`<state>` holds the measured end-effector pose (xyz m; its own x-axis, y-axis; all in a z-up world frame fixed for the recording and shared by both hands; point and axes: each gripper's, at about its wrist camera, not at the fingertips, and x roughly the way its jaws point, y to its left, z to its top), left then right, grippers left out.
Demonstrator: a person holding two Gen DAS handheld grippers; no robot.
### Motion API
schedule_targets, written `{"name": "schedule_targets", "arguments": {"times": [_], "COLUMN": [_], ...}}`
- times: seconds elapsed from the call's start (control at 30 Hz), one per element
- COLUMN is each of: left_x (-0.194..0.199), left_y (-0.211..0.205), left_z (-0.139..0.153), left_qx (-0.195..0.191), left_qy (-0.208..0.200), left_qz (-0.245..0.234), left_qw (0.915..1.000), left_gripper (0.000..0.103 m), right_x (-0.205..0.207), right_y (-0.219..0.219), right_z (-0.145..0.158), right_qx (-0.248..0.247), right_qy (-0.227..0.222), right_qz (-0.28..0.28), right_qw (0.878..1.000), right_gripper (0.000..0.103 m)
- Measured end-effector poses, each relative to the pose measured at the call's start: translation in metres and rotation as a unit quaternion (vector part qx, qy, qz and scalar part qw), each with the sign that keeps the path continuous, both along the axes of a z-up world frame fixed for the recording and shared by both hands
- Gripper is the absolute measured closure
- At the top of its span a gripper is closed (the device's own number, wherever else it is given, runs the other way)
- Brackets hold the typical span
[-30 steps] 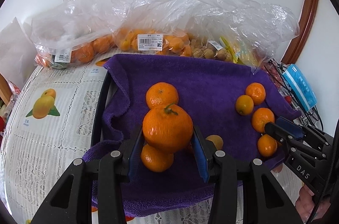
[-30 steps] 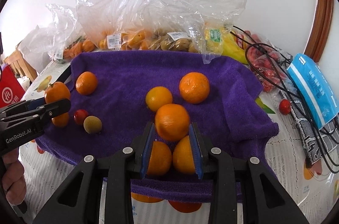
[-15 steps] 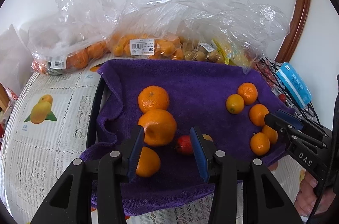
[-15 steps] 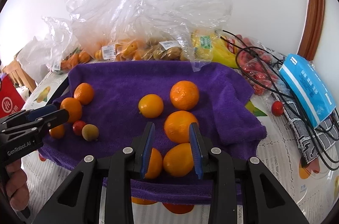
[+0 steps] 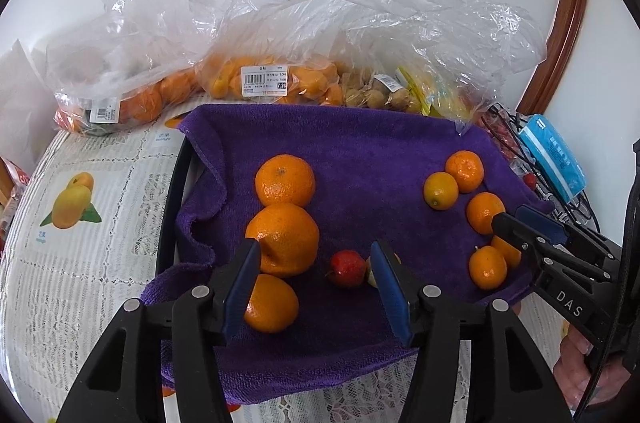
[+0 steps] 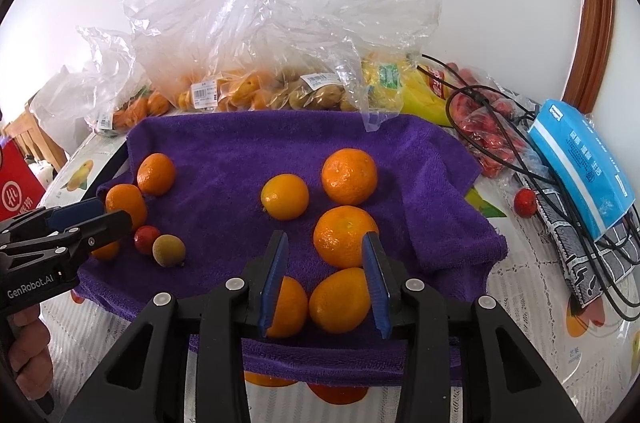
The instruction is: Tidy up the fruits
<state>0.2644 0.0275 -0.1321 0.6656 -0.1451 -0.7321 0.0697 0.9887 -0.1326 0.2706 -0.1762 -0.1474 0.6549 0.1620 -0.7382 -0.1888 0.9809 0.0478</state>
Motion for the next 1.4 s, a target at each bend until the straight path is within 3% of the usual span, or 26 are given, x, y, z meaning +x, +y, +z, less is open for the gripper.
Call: {"name": "schedule_targets", "arguments": {"times": [0.3,0.67,0.83,1.03,1.2,1.33,1.4], "left_x": [-0.001,0.001,0.000,0.001,-0.005,-0.015,-0.023], "left_y": [0.001,0.006,0.006,0.007,0.007,0.003,0.002], "left_z": [0.001,0.002,0.004,0.004,0.014,0.027,0.035], "left_qx": [0.003,-0.001,0.001,0.008,0.007,0.018,0.020], "left_qy": [-0.005,-0.004,-0.009,-0.001,-0.002,-0.012,-0.016], "left_qz": [0.006,0.023,0.023,0.024,0.020,0.018,0.021], "left_qw": [1.0000,0.9997,0.9997,0.9997,0.9998,0.9996,0.9995], "left_gripper": [0.043,0.042,0.040,0.040,0.039,0.029,0.028], "right_x": [0.000,-0.001,-0.007,-0.008,-0.016,-0.024,-0.031], "right_y": [0.000,0.002,0.005,0.009,0.009,0.004,0.001], "right_z": [0.000,-0.005,0.003,0.000,0.012,0.034,0.047], "right_qx": [-0.002,-0.007,-0.005,-0.002,-0.001,0.012,0.016], "right_qy": [-0.004,0.004,-0.016,0.003,-0.004,-0.004,-0.005], "right_qz": [-0.001,0.002,0.006,0.006,-0.006,-0.024,-0.033], "right_qw": [1.000,1.000,1.000,1.000,1.000,1.000,0.999], "right_gripper": [0.055,0.052,0.052,0.052,0.052,0.052,0.052]}}
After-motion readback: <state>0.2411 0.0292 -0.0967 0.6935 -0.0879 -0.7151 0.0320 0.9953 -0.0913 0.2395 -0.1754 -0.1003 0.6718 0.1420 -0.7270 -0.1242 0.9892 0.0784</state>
